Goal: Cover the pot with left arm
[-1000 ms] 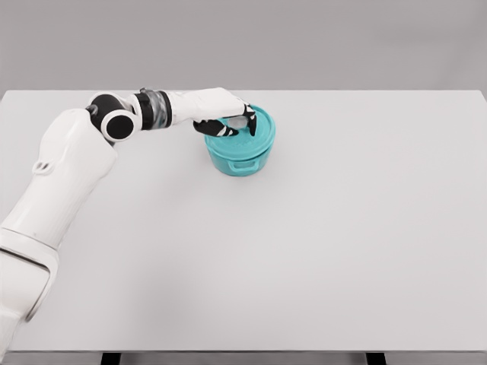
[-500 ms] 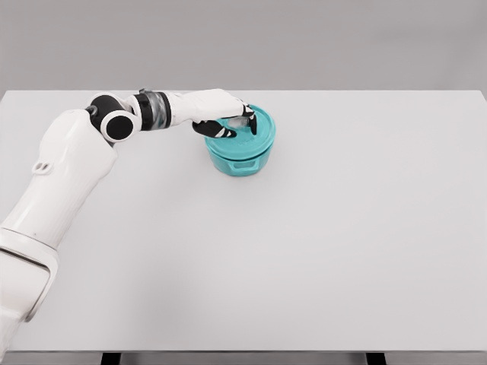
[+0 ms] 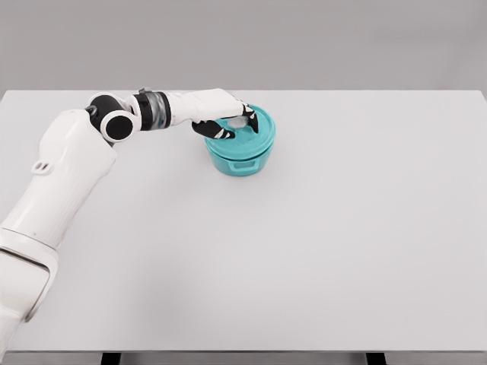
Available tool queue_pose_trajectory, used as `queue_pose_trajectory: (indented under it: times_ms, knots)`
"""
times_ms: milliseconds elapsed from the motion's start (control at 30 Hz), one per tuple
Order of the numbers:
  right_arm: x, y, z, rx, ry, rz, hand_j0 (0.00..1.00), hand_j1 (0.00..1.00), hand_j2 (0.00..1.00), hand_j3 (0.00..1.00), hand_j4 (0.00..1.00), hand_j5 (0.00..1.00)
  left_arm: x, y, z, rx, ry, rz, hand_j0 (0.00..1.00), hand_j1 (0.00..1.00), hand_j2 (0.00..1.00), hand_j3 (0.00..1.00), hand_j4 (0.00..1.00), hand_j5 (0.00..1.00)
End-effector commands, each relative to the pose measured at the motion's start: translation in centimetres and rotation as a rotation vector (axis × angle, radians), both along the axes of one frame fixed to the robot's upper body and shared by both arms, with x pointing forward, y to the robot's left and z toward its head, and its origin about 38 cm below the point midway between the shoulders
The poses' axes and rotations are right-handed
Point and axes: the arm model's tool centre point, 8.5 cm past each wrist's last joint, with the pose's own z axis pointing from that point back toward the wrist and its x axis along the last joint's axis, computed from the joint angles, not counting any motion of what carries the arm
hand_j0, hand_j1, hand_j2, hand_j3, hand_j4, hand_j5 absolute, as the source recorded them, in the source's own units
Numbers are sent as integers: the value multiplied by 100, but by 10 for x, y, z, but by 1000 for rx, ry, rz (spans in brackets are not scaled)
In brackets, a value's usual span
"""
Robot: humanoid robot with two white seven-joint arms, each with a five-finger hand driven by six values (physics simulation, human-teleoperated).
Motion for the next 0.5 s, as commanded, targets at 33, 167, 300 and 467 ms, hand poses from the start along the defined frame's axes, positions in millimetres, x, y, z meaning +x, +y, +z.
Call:
queue_pose_trajectory:
  times_ms: [33, 167, 300, 467]
  knots:
    - [0, 0, 0, 0, 0, 0, 100, 100, 100, 100, 100, 100, 0, 0, 1, -7, 2, 3, 63, 63, 63, 63, 63, 63]
    - [0, 0, 0, 0, 0, 0, 100, 100, 100, 100, 100, 100, 0, 1, 0, -7, 4, 4, 65, 65, 65, 65, 65, 65]
    - [0, 0, 0, 0, 0, 0, 100, 100, 100, 100, 100, 100, 0, 0, 0, -8, 4, 3, 66, 66, 66, 66, 66, 66]
    - [0, 0, 0, 0, 0, 0, 100, 100, 100, 100, 100, 100, -1, 1, -2, -8, 7, 4, 67, 67, 67, 67, 67, 67]
